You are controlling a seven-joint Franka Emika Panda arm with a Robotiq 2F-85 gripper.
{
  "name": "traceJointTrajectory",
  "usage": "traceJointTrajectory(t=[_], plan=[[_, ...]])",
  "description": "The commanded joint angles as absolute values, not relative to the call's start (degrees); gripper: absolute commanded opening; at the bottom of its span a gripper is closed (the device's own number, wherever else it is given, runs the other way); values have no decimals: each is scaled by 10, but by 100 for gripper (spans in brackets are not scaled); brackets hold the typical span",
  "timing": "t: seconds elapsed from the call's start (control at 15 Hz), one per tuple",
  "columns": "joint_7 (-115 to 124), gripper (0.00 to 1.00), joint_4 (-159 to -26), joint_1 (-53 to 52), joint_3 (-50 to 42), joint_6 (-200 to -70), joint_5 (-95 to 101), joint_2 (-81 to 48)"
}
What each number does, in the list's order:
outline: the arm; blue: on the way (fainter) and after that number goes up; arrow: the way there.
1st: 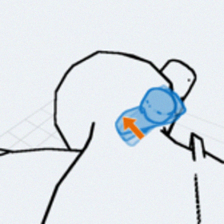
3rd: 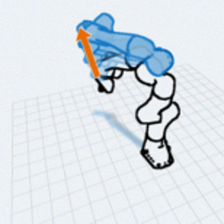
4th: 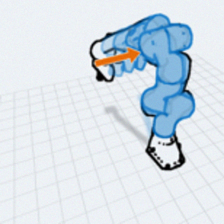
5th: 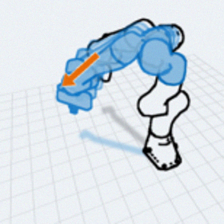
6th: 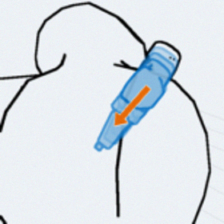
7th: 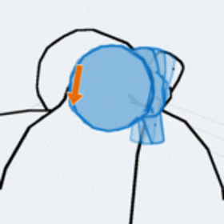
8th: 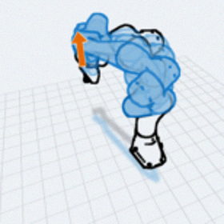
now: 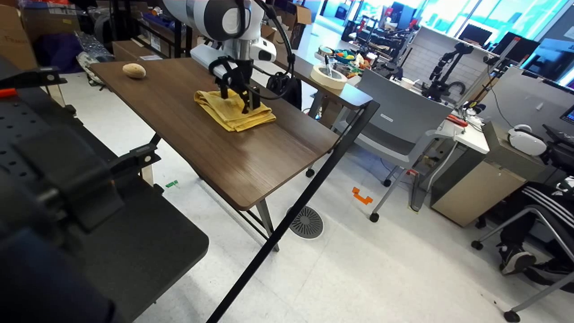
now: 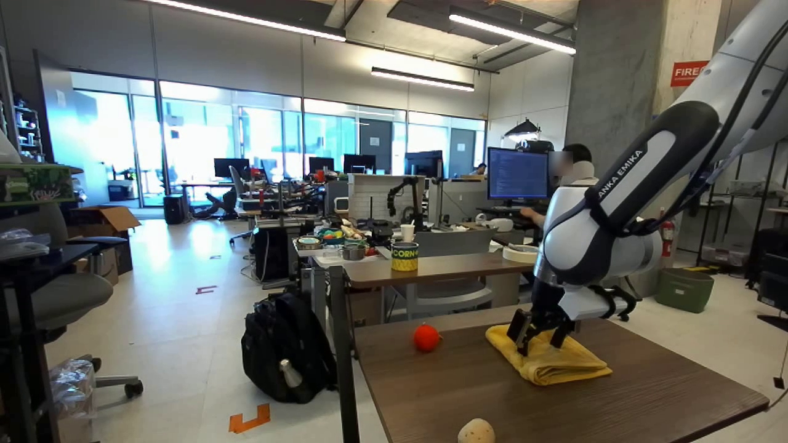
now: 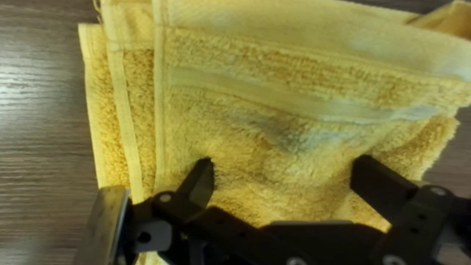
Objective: Use the towel to wipe the table
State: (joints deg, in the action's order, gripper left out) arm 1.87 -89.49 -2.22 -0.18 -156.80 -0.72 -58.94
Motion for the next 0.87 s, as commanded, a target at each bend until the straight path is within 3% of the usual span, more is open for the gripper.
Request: traceJointTrajectory(t=[0.0,0.47,0.8], plan=[[-55,100,-955,64,79,-1599,-43,-537],[-216,100,-1017,245,232,-1583,-127,-491],[-208,100,-994,227,207,-1584,-122,-508]])
